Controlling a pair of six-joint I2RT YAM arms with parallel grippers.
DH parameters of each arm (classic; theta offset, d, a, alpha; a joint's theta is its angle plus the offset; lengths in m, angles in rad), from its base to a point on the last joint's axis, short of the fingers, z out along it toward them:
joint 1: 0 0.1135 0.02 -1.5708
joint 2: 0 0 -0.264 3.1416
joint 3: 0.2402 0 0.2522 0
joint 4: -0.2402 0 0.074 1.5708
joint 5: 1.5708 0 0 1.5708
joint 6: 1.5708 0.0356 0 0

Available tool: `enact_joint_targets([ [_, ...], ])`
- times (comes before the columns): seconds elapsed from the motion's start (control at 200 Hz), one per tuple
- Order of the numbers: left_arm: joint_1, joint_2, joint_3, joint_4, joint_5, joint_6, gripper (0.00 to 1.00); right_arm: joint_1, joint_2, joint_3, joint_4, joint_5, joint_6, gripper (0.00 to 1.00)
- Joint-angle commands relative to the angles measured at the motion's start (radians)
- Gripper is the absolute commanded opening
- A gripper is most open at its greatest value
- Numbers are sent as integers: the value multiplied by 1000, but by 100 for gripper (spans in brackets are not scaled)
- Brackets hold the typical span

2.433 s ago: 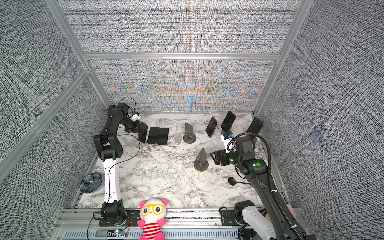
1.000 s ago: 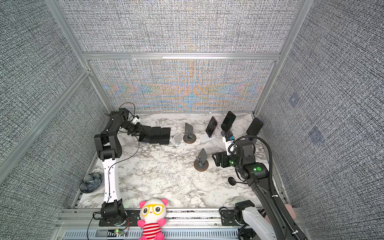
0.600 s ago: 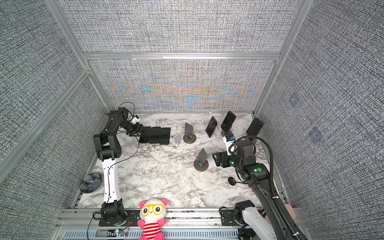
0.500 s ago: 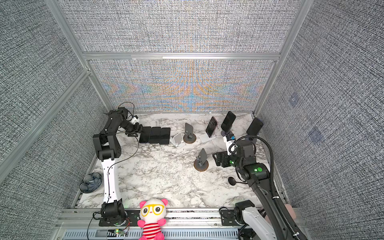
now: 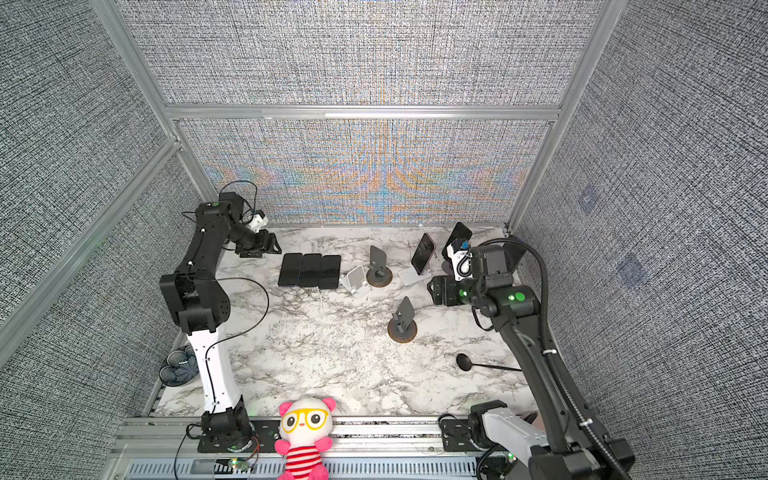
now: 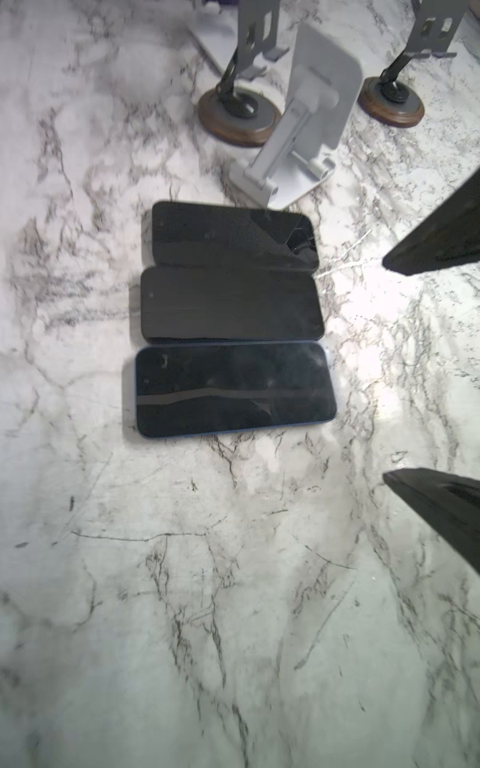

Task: Remove the phone from the phone stand
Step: 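Reach right gripper to the purple-edged phone on the white stand and grasp it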

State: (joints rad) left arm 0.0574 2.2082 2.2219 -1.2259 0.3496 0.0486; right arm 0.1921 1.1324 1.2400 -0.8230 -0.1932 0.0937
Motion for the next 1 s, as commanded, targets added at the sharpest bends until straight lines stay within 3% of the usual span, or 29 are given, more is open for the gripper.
enact_joint_targets([
  [0.0,-29,-96,-61,46,8,-19,75,-36,100,109,-124,-25,-53,84],
  [0.115,-92,-212,-163,104,54,-19,75,-76,212,218,-144,-82,-76,82],
  [0.19,-164,-295,-263,159,56,12,75,-92,287,283,-149,-88,-83,75],
  [0.345,-251,-449,-563,434,78,-42,75,-101,447,408,-134,-91,-79,62],
  [0.475,-318,-462,-599,486,86,-39,74,-101,572,504,-121,-93,-81,55],
  [0.58,-346,-457,-615,515,120,-53,74,-101,651,555,-91,-78,-70,43],
  [0.695,-385,-447,-623,525,136,-56,73,-100,721,582,-43,-68,-59,43],
  [0.825,-441,-448,-634,527,117,-35,73,-101,794,630,-34,-50,-59,52],
  [0.995,-489,-450,-635,507,62,3,73,-101,870,694,-22,-44,-62,50],
])
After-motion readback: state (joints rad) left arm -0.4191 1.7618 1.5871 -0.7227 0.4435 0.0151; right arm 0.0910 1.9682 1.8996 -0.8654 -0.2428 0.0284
